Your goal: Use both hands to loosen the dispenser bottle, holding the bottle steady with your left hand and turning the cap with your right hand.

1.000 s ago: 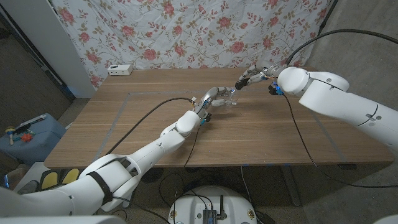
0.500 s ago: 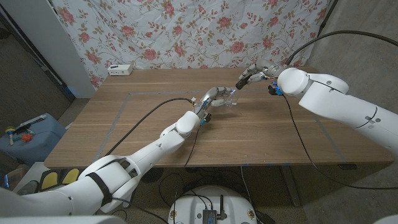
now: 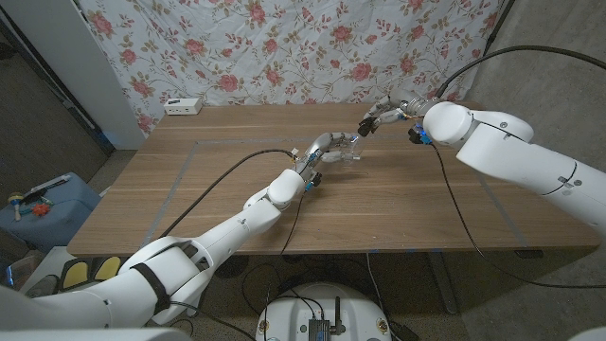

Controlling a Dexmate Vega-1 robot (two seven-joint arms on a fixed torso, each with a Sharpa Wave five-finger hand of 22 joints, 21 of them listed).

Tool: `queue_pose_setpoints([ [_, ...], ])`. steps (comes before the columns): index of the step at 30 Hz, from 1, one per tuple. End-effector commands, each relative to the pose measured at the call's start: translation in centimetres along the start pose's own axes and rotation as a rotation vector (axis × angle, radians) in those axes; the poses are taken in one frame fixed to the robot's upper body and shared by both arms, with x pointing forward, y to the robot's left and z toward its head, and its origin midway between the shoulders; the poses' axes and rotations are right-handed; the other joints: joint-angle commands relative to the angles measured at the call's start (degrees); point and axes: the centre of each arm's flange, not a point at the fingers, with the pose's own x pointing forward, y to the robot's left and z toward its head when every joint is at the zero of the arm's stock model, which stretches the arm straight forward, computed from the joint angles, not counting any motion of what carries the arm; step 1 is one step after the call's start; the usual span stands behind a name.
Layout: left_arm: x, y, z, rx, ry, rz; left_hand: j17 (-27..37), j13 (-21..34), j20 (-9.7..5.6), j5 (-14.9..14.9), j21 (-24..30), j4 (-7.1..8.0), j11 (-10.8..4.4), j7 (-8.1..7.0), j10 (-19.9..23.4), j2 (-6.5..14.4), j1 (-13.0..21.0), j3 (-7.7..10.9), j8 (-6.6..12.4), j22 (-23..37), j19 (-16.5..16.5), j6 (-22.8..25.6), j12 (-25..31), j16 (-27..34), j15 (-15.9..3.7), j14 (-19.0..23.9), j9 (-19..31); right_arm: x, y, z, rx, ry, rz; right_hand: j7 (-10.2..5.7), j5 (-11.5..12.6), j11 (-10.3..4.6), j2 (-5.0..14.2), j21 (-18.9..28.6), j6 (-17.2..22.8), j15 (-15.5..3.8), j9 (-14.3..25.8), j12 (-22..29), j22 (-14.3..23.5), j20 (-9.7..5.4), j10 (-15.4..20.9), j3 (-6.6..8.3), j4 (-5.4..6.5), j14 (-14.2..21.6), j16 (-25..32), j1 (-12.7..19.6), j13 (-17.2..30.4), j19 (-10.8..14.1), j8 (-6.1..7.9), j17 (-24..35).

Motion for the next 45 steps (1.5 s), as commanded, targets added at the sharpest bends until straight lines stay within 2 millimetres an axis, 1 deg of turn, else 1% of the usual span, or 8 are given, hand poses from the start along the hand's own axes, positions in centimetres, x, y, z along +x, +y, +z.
queue_pose_setpoints([
  [1,0.12,0.00,0.06,0.002,-0.001,-0.001,0.2,0.3,-2.57,0.2,0.1,4.68,-2.26,-1.39,3.4,8.3,-7.5,5.08,0.24,0.1,0.5,6.9,0.3,-0.1,-3.36,0.2,0.3,-0.02,-0.15,0.07,-0.001,-0.001,0.022,0.16,-0.1,0.41,-0.16,0.5,-0.7,0.13,0.1,0.1,0.1,-0.21,-0.1,-0.41,0.71,0.2,0.3,-1.6,0.0,1.1,-0.40,0.3],
  [7,0.04,0.02,0.03,0.003,0.001,0.002,0.2,0.3,-2.47,0.2,0.1,4.70,-2.37,-1.41,3.3,8.3,-7.5,5.09,0.20,0.1,0.6,6.8,0.3,-0.1,-3.42,0.1,0.3,0.07,-0.10,0.03,-0.004,-0.002,0.038,0.14,-0.3,0.68,-0.69,1.1,-0.9,0.12,0.0,0.0,0.2,-1.09,0.0,-1.36,1.53,0.5,0.3,-4.5,-0.1,3.2,-0.77,0.5],
  [16,-0.13,0.01,0.04,0.004,0.002,0.005,0.2,0.3,-2.43,0.2,0.1,4.59,-2.32,-1.40,3.3,8.3,-7.4,5.11,0.23,0.1,0.6,6.9,0.3,-0.1,-3.38,0.1,0.3,0.06,-0.14,0.08,-0.012,0.000,0.047,0.79,-0.3,0.87,-1.20,1.1,-1.8,-0.10,-0.2,0.0,0.2,-1.22,0.3,-2.13,2.11,1.0,0.4,-6.7,-0.2,3.8,-1.48,0.6],
  [20,-0.23,-0.04,0.05,0.003,0.001,0.006,0.2,0.3,-2.41,0.2,0.1,4.60,-2.28,-1.58,3.2,8.3,-7.4,5.11,0.21,0.1,0.6,6.9,0.3,-0.1,-3.28,0.0,0.3,-0.08,-0.19,0.19,-0.018,-0.002,0.054,0.45,-0.3,0.82,-1.22,0.9,-3.0,0.05,-0.2,0.0,0.2,-1.09,0.4,-2.28,2.28,0.9,0.3,-7.5,-0.2,3.7,-2.16,0.7],
  [23,-0.29,-0.09,0.05,0.003,0.002,0.006,0.2,0.3,-2.43,0.2,0.1,4.58,-2.31,-1.55,3.3,8.2,-7.4,5.09,0.22,0.1,0.6,6.9,0.3,-0.1,-3.33,0.0,0.3,-0.22,-0.27,0.28,-0.023,-0.001,0.060,0.82,-0.2,0.86,-1.37,0.7,-6.1,0.25,-0.3,-0.2,0.2,-0.89,0.1,-2.23,2.10,0.7,0.0,-8.1,-0.2,3.4,-3.71,0.6],
  [25,-0.32,-0.12,0.06,0.003,0.002,0.006,0.2,0.3,-2.45,0.2,0.1,4.59,-2.37,-1.61,3.4,8.2,-7.4,5.09,0.25,0.1,0.6,7.0,0.3,-0.1,-3.39,0.0,0.3,-0.30,-0.31,0.32,-0.024,-0.003,0.065,0.55,-0.2,0.88,-1.56,0.5,-6.6,0.41,-0.3,-0.2,0.2,-0.77,-0.1,-2.30,2.04,0.5,-0.2,-8.4,-0.2,3.1,-3.99,0.6],
  [31,-0.42,-0.17,0.14,0.003,-0.001,0.005,0.2,0.3,-2.47,0.2,0.1,4.58,-2.39,-1.51,3.4,8.2,-7.3,5.08,0.23,0.1,0.6,7.0,0.3,-0.1,-3.38,0.0,0.3,-0.44,-0.37,0.36,-0.029,-0.010,0.089,1.47,-0.2,1.30,-1.93,0.1,-10.5,1.04,-0.3,-0.6,0.3,-0.11,-1.0,-2.47,1.93,-0.4,-0.7,-9.6,-0.1,2.1,-5.69,0.5],
  [45,-0.55,0.11,0.33,0.009,-0.007,0.010,0.2,0.3,-2.42,0.2,0.1,4.60,-2.44,-1.64,3.4,8.3,-7.4,5.09,0.26,0.1,0.5,7.1,0.3,0.0,-3.32,0.1,0.3,-0.42,-0.74,0.83,-0.048,-0.023,0.120,4.53,-0.1,2.21,-3.08,-0.2,-17.2,2.47,0.0,-0.9,0.3,0.90,-2.0,-3.41,2.04,-2.1,-1.5,-12.4,0.0,0.3,-7.43,0.3],
])
